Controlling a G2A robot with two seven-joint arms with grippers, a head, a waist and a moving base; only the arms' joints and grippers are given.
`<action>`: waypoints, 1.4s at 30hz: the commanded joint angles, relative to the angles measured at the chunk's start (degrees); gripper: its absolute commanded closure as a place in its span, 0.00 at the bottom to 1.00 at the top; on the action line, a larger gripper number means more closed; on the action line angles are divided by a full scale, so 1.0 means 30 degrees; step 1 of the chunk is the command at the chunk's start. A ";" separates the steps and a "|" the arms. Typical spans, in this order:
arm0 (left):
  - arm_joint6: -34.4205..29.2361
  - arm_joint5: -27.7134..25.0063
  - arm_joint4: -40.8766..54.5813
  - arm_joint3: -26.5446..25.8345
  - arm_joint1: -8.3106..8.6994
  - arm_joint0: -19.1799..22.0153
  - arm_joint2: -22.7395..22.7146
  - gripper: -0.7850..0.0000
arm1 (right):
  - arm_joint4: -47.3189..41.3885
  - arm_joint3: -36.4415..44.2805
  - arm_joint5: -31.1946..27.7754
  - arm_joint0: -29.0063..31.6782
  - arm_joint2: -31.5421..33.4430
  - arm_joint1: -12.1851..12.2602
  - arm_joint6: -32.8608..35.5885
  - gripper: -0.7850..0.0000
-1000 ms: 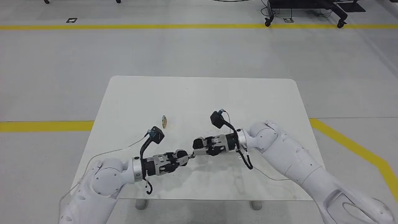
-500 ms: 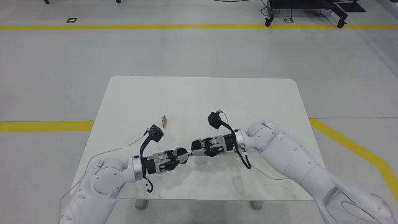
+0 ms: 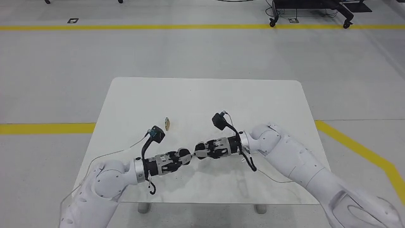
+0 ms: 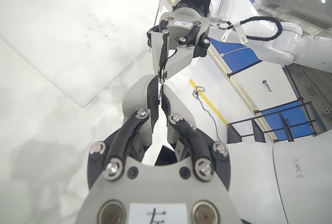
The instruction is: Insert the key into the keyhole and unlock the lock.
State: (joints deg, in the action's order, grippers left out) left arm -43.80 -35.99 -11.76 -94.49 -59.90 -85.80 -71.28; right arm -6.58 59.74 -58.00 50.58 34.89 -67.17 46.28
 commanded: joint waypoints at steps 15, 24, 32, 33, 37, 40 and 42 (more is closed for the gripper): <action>0.6980 0.2072 -0.8898 -0.2414 0.0395 -0.0872 -0.3810 0.00 | 0.2763 0.2121 0.0000 0.4165 0.6726 0.1749 -0.5198 1.00; 0.9682 0.8177 -1.7326 -0.1746 -0.0269 0.0181 -0.0082 0.00 | 0.2763 0.2121 0.0000 0.4165 0.6726 0.1749 -0.5198 1.00; 0.9485 1.0791 -1.8159 0.1972 -0.1099 0.3239 0.2570 0.12 | 0.2763 0.2121 0.0000 0.4165 0.6726 0.1749 -0.5198 1.00; 0.9417 1.1040 -1.8129 0.2323 -0.1189 0.3495 0.2766 0.18 | 0.2763 0.2121 0.0000 0.4165 0.6726 0.1749 -0.5198 1.00; 0.9369 1.1553 -1.8032 0.3418 -0.1476 0.4252 0.3341 0.38 | 0.2763 0.2121 0.0000 0.4165 0.6726 0.1749 -0.5198 1.00; 0.9368 1.1814 -1.7858 0.3807 -0.1627 0.4487 0.3537 0.49 | 0.2763 0.2121 0.0000 0.4165 0.6726 0.1749 -0.5198 1.00; 0.9390 1.1974 -1.7996 0.3932 -0.1683 0.4515 0.3599 0.50 | 0.2763 0.2121 0.0000 0.4165 0.6726 0.1749 -0.5198 1.00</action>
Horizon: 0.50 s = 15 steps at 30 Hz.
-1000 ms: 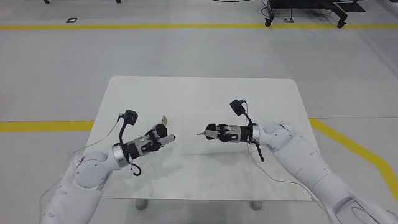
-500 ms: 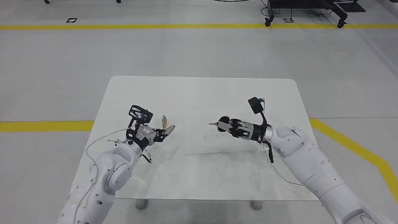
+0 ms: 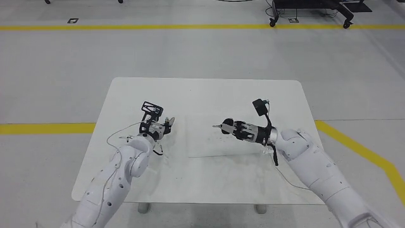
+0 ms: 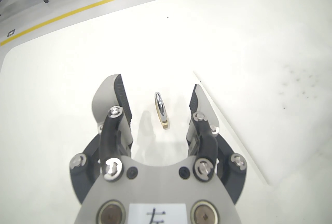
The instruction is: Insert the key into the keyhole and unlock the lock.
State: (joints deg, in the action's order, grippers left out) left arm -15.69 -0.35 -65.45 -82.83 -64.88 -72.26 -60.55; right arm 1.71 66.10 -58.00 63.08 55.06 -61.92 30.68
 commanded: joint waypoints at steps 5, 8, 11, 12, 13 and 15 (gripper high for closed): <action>0.0231 0.0389 -0.0437 0.0469 -0.0160 0.0048 0.0171 0.48 | 0.0000 0.0000 0.0000 0.0000 0.0000 0.0000 0.0000 1.00; 0.0136 0.0534 -0.0411 0.0935 -0.0289 0.0230 0.0353 0.49 | 0.0000 0.0000 0.0000 0.0000 0.0000 0.0000 0.0000 1.00; 0.0076 0.0534 -0.0372 0.1299 -0.0413 0.0434 0.0529 0.66 | 0.0000 0.0000 0.0000 0.0000 0.0000 0.0000 0.0000 1.00; 0.0106 0.0556 -0.0409 0.1376 -0.0445 0.0458 0.0566 0.84 | 0.0000 0.0000 0.0000 0.0000 0.0000 0.0000 0.0000 1.00; 0.0135 0.0552 -0.0402 0.1400 -0.0468 0.0450 0.0572 1.00 | 0.0000 0.0000 0.0000 0.0000 0.0000 0.0000 0.0000 1.00; 0.0101 0.0547 -0.0425 0.1347 -0.0483 0.0383 0.0487 1.00 | 0.0000 0.0000 0.0000 0.0000 0.0000 0.0000 0.0000 1.00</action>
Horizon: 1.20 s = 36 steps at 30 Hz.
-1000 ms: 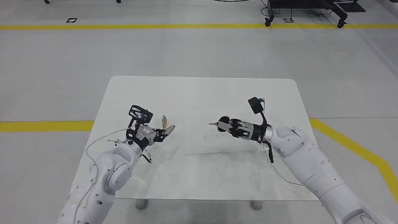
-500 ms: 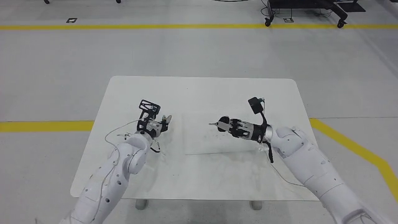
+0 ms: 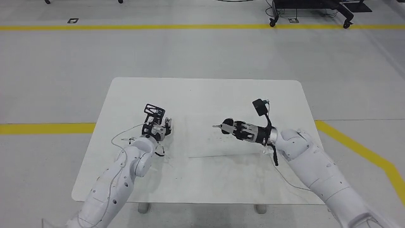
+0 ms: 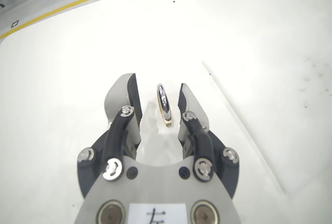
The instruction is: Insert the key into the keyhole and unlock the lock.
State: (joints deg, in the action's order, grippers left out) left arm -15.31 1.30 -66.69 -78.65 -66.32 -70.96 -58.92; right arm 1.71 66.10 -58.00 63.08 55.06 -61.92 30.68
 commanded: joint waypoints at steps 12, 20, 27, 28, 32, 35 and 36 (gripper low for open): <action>-0.1340 -0.1284 -0.0415 -0.1433 0.0289 -0.1138 -0.1376 1.00 | 0.0000 0.0000 0.0000 0.0000 0.0000 0.0000 0.0000 1.00; -0.1873 -0.2478 0.0210 -0.1390 0.0294 -0.1246 -0.1718 0.96 | 0.0000 0.0000 0.0000 0.0000 0.0000 0.0000 0.0000 1.00; -0.2001 -0.3073 0.0382 -0.1347 0.0288 -0.1314 -0.1918 0.67 | 0.0000 0.0000 0.0000 0.0000 0.0000 0.0000 0.0000 1.00; -0.2037 -0.3056 0.0392 -0.1436 0.0289 -0.1356 -0.1965 0.64 | 0.0000 0.0000 0.0000 0.0000 0.0000 0.0000 0.0000 1.00; -0.2203 -0.3093 0.0431 -0.1854 0.0311 -0.1612 -0.2164 0.64 | 0.0000 0.0000 0.0000 0.0000 0.0000 0.0000 0.0000 1.00; -0.2327 -0.3181 0.0310 -0.2096 0.0341 -0.1802 -0.2311 0.66 | 0.0000 0.0000 0.0000 0.0000 0.0000 0.0000 0.0000 1.00; -0.2349 -0.3199 0.0286 -0.2152 0.0349 -0.1853 -0.2363 0.68 | 0.0000 0.0000 0.0000 0.0000 0.0000 0.0000 0.0000 1.00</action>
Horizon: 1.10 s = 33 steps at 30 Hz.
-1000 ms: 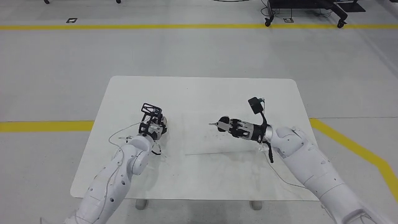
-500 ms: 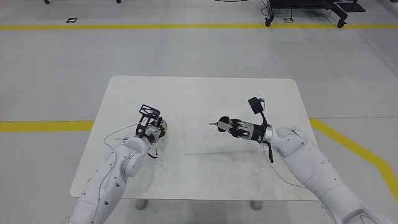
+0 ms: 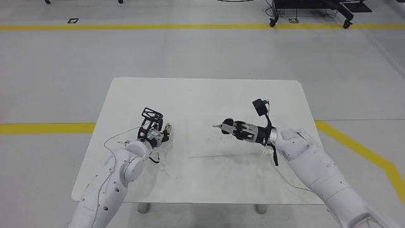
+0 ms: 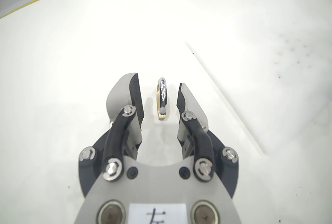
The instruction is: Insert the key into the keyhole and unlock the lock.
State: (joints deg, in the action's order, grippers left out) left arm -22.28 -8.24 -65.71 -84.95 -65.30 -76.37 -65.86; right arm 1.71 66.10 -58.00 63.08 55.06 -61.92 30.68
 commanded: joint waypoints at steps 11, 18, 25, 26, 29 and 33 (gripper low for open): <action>0.0122 0.0557 -0.0665 0.0068 -0.0092 0.0002 -0.0027 1.00 | 0.0000 0.0000 0.0000 0.0000 0.0000 0.0000 0.0000 1.00; 0.0049 0.0724 -0.1032 0.0773 -0.0314 0.0717 0.0585 1.00 | 0.0000 0.0000 0.0000 0.0000 0.0000 0.0000 0.0000 1.00; -0.0647 -0.0512 0.1810 0.0902 -0.0478 0.0998 0.0327 1.00 | 0.0000 0.0000 0.0000 0.0000 0.0000 0.0000 0.0000 1.00; -0.1059 -0.1077 0.3149 0.0845 -0.0483 0.0988 0.0059 1.00 | 0.0000 0.0000 0.0000 0.0000 0.0000 0.0000 0.0000 1.00; -0.3080 -0.2879 0.7993 0.0791 -0.0415 0.1083 -0.1149 1.00 | 0.0000 0.0000 0.0000 0.0000 0.0000 0.0000 0.0000 1.00; -0.5888 -0.4656 1.2946 0.1027 -0.0185 0.1270 -0.2715 1.00 | 0.0000 0.0000 0.0000 0.0000 0.0000 0.0000 0.0000 1.00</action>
State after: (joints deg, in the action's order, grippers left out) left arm -37.62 -21.03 -32.08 -82.07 -66.03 -72.67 -72.85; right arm 1.71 66.10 -58.00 63.08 55.06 -61.92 30.68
